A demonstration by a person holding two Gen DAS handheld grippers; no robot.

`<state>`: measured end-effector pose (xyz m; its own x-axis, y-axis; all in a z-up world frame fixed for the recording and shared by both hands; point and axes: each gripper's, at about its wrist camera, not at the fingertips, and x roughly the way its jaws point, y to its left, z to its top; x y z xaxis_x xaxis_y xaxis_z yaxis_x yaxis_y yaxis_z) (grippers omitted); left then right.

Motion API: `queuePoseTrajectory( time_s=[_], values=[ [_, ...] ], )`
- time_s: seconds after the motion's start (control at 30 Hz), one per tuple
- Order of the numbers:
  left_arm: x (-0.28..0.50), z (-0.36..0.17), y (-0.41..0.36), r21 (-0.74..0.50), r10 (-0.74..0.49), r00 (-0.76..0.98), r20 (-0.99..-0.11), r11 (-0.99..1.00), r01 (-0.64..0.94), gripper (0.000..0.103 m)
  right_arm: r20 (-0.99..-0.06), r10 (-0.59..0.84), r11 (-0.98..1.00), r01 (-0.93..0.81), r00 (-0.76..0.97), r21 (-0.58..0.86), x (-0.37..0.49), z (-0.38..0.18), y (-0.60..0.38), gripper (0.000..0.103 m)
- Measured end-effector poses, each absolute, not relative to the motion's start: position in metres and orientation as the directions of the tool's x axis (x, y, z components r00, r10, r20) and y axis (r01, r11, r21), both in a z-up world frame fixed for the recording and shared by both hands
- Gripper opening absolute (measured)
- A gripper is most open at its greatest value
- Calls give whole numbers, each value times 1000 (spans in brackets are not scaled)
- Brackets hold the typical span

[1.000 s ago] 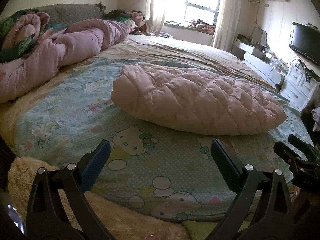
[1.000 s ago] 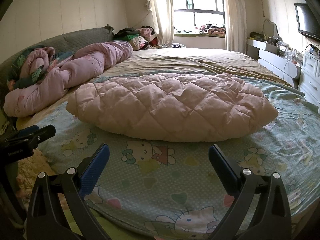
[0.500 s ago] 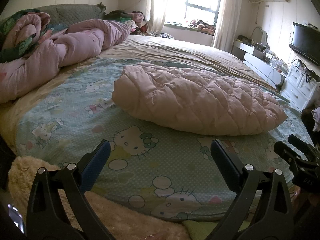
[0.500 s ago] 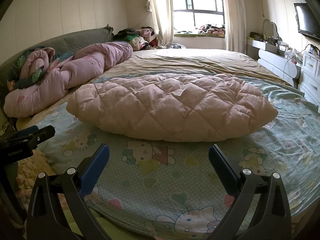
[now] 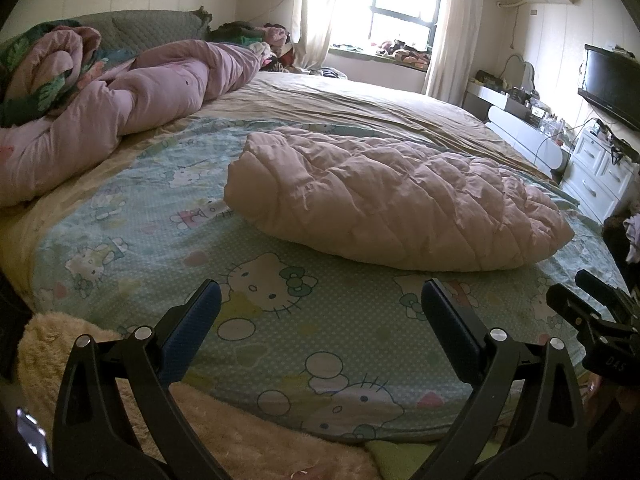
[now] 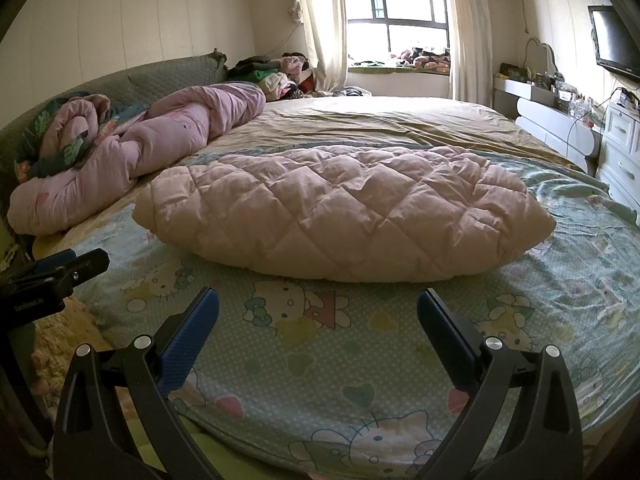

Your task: Fold large clothes

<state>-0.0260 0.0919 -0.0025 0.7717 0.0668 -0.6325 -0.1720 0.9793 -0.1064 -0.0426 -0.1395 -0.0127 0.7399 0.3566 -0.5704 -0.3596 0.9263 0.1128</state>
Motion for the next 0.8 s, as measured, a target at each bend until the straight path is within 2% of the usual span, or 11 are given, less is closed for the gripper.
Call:
queuePoseTrajectory(
  time_s=[0.8],
  values=[
    [-26,-2,94,-103,72,766,-639,978,-179,94,-584,350,930,-348,733,120,-44,-17,-142,99]
  ],
)
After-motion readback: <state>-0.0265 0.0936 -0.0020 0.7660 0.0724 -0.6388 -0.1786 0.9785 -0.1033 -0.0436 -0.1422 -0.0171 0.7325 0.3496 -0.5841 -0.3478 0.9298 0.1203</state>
